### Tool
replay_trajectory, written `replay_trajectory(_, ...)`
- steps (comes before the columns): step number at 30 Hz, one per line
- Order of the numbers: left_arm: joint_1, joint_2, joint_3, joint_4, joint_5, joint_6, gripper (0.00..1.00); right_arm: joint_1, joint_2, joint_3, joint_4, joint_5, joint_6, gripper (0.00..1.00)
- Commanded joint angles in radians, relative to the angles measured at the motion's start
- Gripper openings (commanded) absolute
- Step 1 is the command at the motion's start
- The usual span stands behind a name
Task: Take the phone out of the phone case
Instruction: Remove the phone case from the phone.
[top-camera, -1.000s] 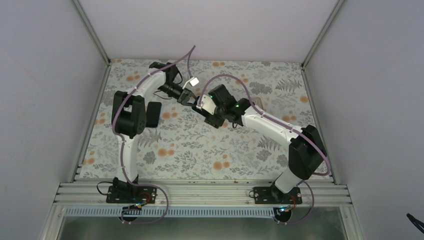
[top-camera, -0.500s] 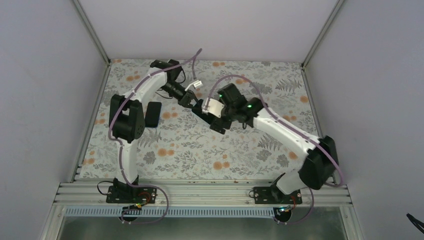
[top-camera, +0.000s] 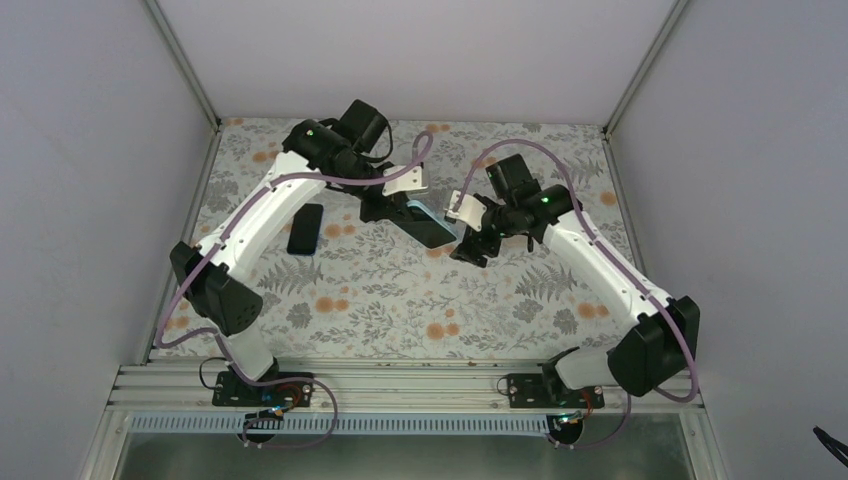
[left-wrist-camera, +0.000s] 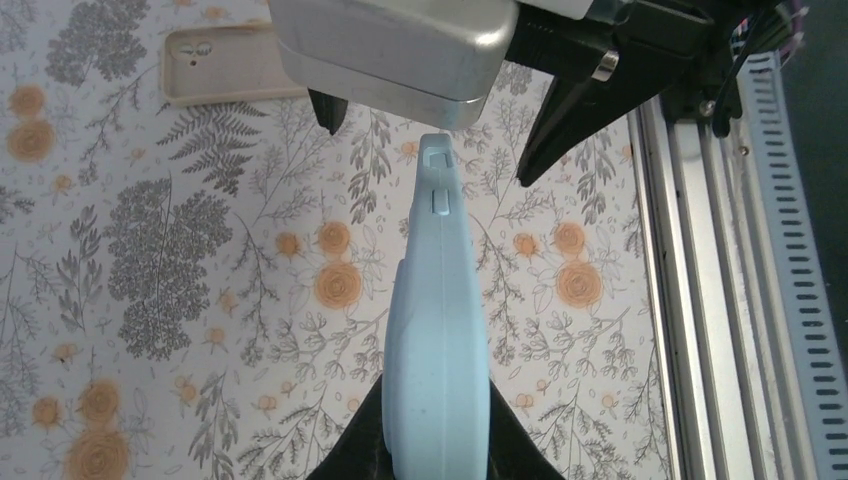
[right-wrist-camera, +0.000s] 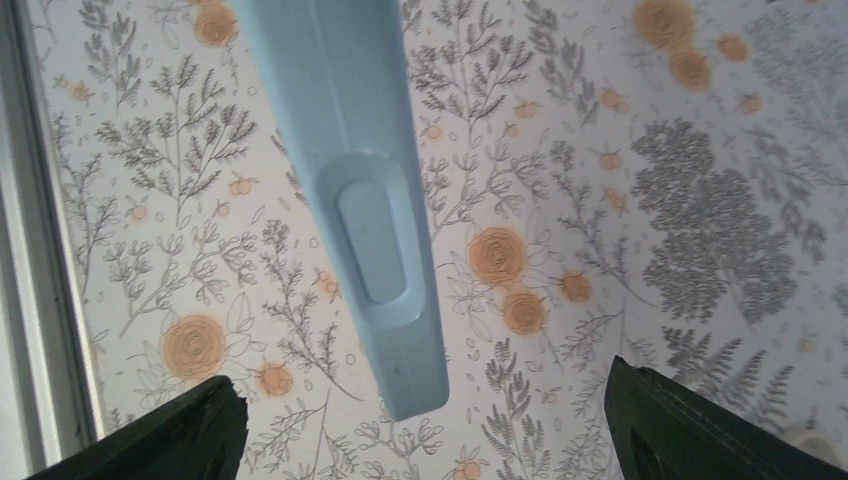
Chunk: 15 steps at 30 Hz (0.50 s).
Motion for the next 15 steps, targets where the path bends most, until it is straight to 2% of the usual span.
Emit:
replay_trajectory(1,-0.034,-0.017,-0.023,-0.004,-0.057,0.015,0.02,-0.026,0.029,0.016,-0.055,-0.116,-0.051,0.91)
replay_trajectory(5,-0.060,-0.040,-0.056,-0.001,-0.053,0.010,0.02,-0.044,0.069,0.030,-0.048,-0.140,-0.054,0.91)
replay_trajectory(8,-0.076,-0.050,-0.063,0.001,-0.051,0.005,0.02,-0.047,0.105,0.037,-0.048,-0.143,-0.058,0.86)
replay_trajectory(15,-0.081,-0.066,-0.045,-0.015,-0.049,0.008,0.02,-0.088,0.145,0.022,-0.028,-0.163,-0.082,0.86)
